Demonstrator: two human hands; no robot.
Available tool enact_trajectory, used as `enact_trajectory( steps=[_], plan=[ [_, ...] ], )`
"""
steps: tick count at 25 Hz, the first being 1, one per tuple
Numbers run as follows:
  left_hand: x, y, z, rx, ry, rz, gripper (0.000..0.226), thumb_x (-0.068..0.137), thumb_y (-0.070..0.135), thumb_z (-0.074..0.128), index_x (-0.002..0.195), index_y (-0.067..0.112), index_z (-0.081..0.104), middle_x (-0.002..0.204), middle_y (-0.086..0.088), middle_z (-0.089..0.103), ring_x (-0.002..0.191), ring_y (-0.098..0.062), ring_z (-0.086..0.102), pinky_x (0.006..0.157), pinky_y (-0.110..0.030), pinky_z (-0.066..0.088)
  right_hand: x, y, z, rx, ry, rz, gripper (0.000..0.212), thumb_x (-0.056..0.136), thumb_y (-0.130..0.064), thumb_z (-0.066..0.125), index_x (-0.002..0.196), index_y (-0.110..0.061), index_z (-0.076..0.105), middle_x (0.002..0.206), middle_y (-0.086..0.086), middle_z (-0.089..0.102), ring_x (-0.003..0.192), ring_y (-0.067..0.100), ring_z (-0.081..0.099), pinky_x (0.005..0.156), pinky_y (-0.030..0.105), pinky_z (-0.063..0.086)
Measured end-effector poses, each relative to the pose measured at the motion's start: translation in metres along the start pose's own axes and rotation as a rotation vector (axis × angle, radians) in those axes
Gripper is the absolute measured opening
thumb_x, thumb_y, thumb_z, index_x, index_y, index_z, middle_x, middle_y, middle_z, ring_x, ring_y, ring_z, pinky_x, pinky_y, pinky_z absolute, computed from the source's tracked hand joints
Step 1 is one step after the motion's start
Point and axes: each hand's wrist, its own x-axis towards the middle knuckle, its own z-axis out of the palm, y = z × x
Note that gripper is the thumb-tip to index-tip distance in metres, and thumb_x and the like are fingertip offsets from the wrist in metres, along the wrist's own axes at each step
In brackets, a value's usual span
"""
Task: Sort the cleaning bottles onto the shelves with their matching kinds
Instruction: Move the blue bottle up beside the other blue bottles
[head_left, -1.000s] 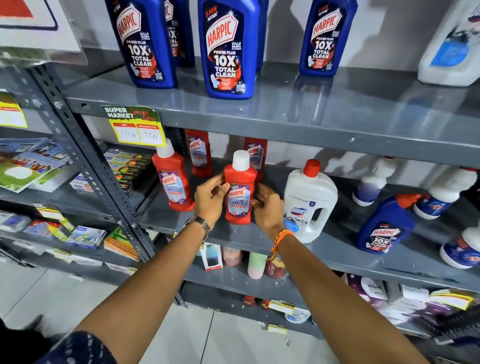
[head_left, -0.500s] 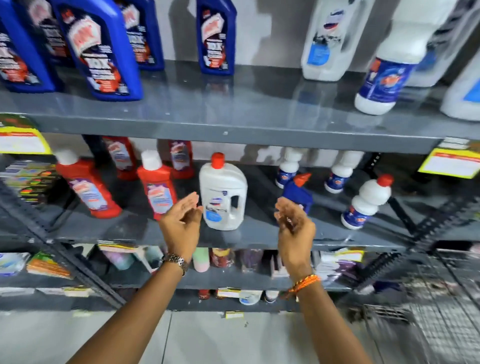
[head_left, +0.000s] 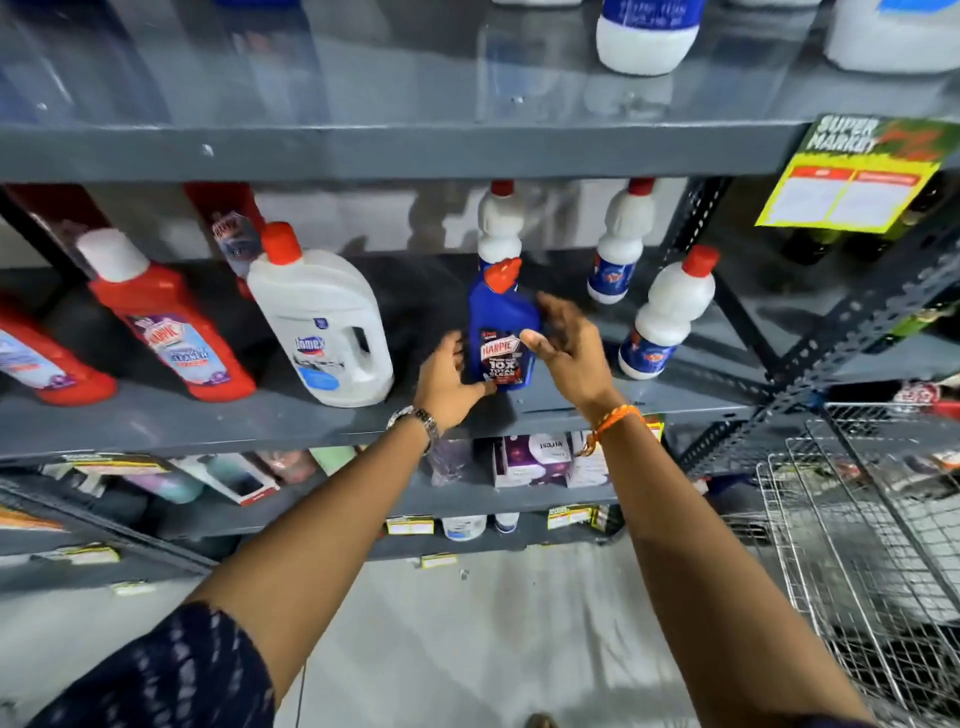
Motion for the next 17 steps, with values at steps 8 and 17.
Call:
enact_trajectory(
  steps=[8, 17],
  plan=[
    [0.004, -0.012, 0.004, 0.075, 0.099, 0.037, 0.054, 0.060, -0.002, 0.093, 0.108, 0.005, 0.070, 0.103, -0.011, 0.079, 0.098, -0.027, 0.076, 0.086, -0.048, 0.063, -0.006, 0.010, 0.004, 0.046, -0.024, -0.019, 0.043, 0.099, -0.005, 0.059, 0.141, 0.001, 0.050, 0.135, 0.020, 0.063, 0.123, 0.032, 0.064, 0.103, 0.041, 0.055],
    [-0.109, 0.033, -0.059, 0.072, 0.005, 0.186, 0.047, 0.061, -0.001, 0.091, 0.096, 0.026, 0.075, 0.087, 0.018, 0.080, 0.087, -0.003, 0.077, 0.080, -0.027, 0.062, -0.108, -0.069, 0.011, 0.169, -0.029, -0.154, 0.038, 0.099, -0.015, 0.062, 0.137, -0.011, 0.058, 0.132, 0.001, 0.068, 0.118, 0.007, 0.064, 0.094, 0.020, 0.051]
  ],
)
